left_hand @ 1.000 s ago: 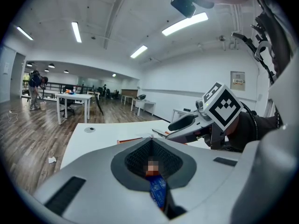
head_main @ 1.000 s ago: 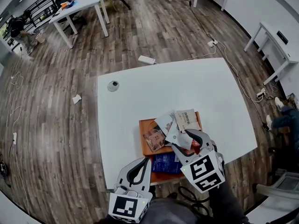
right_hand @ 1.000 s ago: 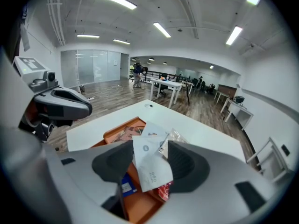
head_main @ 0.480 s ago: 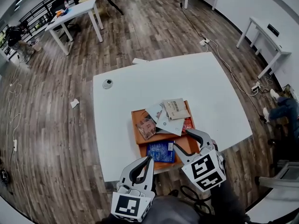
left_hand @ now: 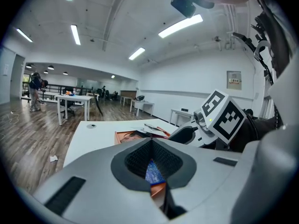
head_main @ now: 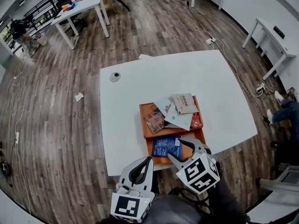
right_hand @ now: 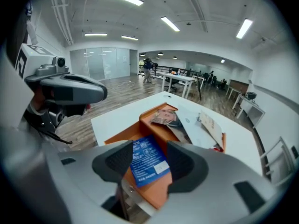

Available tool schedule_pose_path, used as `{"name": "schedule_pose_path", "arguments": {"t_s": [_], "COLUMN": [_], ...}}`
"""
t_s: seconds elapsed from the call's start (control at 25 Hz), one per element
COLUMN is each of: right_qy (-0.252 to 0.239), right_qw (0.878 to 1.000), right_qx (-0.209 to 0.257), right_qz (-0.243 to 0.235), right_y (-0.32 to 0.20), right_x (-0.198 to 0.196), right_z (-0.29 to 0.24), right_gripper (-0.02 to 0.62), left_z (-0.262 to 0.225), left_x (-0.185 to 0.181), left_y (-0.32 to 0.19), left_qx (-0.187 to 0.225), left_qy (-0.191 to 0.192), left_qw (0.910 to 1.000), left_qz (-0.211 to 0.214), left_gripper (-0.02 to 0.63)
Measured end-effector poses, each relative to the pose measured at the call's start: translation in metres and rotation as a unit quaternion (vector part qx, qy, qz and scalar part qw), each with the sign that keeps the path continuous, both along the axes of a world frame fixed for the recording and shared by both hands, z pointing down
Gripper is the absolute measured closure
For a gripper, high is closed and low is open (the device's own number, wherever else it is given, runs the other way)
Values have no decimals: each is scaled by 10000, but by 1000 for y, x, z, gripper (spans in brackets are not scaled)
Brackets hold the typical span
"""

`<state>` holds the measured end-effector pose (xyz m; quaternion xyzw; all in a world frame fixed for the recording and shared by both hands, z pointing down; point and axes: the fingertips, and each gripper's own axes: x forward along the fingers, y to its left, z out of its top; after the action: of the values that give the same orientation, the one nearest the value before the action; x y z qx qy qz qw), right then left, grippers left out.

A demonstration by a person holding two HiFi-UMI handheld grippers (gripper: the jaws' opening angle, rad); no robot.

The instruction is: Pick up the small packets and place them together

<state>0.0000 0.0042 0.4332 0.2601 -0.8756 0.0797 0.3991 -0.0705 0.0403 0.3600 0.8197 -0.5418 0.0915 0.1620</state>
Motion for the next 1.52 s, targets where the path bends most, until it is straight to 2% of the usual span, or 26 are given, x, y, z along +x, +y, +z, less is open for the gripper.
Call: {"name": "schedule_pose_path", "arguments": {"t_s": [0.28,0.52,0.68,1.04,1.2,1.32,1.44,1.52], "right_qy": [476,779,1001,1032,1026,1011,1008,1020], "right_qw": [9956,9894,9861,9868,9876,9882,9890,9894], "right_qx": [-597,-1009,-1140,-1087,-1028,-976,-900,-848], "right_qz": [-548,-699,-684,-607,-602,-603,-597,-587], "right_y": [8,4,-1,-6,-5,-2,-1,1], "right_x": [-30,-38,-34,-32,-32,-32,-32,-30], "right_z": [44,76,89,96,92,90,89,87], "right_gripper": [370,287,281,286,344,435,497,516], "left_z": [15,31,34,43,38,35,33,30], "left_x": [-31,-46,-49,-49,-47,-47,-45,-43], "left_y": [-11,-26,-32,-37,-36,-34,-31,-29], "left_qx": [-243,-422,-518,-559,-540,-541,-441,-405], "left_qy": [23,48,81,78,88,69,90,97], "left_qw": [9994,9984,9978,9976,9978,9977,9983,9984], "left_qz": [-255,-371,-398,-394,-368,-406,-382,-378], "left_gripper": [603,603,603,603,603,603,603,603]}}
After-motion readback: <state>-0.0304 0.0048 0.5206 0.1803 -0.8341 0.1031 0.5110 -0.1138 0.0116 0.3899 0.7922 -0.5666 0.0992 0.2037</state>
